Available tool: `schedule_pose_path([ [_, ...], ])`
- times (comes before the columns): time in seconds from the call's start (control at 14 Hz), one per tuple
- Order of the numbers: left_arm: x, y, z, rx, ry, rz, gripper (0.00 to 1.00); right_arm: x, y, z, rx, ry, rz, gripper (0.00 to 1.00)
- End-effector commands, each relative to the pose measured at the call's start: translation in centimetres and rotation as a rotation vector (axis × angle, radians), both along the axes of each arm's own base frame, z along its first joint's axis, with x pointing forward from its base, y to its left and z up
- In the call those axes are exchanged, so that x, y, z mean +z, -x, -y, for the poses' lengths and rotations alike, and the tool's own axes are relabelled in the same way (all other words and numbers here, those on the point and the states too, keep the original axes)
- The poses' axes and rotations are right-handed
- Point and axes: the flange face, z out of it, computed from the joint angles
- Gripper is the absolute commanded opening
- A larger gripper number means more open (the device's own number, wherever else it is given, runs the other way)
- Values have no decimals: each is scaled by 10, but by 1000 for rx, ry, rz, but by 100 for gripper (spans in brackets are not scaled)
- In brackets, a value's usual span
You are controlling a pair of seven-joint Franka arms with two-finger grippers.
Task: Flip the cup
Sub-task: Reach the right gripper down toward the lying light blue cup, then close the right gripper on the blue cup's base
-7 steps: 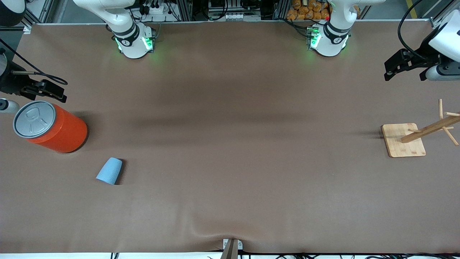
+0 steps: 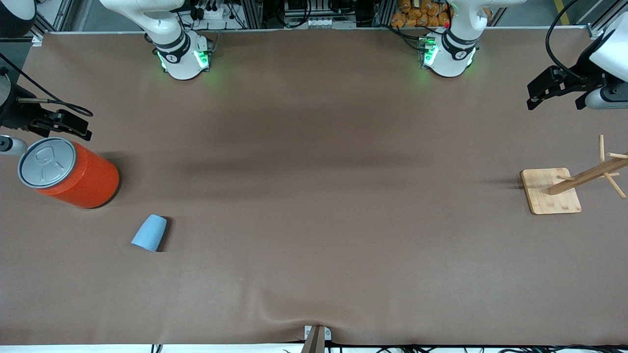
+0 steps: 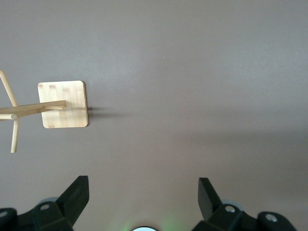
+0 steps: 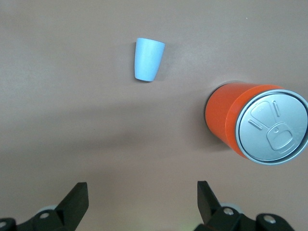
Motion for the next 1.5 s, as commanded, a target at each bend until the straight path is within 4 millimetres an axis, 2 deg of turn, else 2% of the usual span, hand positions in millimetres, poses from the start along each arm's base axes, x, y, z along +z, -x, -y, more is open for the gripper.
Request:
schedule_pose_path([
  [0.0, 4, 0, -5, -7, -5, -5, 100, -1, -3, 0, 6, 13, -3, 100],
  [0.07, 3, 0, -4, -10, -6, -8, 100, -7, -5, 2, 5, 13, -14, 100],
  [0.14, 4, 1, -5, -8, -5, -6, 100, -24, -12, 0, 5, 12, -43, 100],
  [0.29, 6, 1, -4, -8, -5, -1, 100, -70, -30, -6, 7, 19, -120, 100],
  [0.5, 6, 1, -6, -6, -10, -1, 100, -164, -77, -6, -1, 13, -102, 100],
  [0.64, 5, 1, -4, -7, -14, -2, 100, -221, -93, -11, 1, 17, -64, 100],
  [0.79, 4, -1, -2, -9, -9, 2, 100, -264, -104, -21, -47, 26, -47, 100],
  [0.93, 5, 0, -4, 0, -7, 4, 100, -293, -108, -17, -128, 34, -60, 100],
  [1.14, 6, 2, 0, -12, -14, 4, 100, -332, -114, -6, -145, 33, -48, 100],
  [1.29, 6, 4, 11, -13, -18, 4, 100, -347, -116, -12, -163, 28, -35, 100],
  [1.43, 5, 3, 13, 1, -17, 1, 100, -369, -119, -7, -178, 26, -17, 100],
])
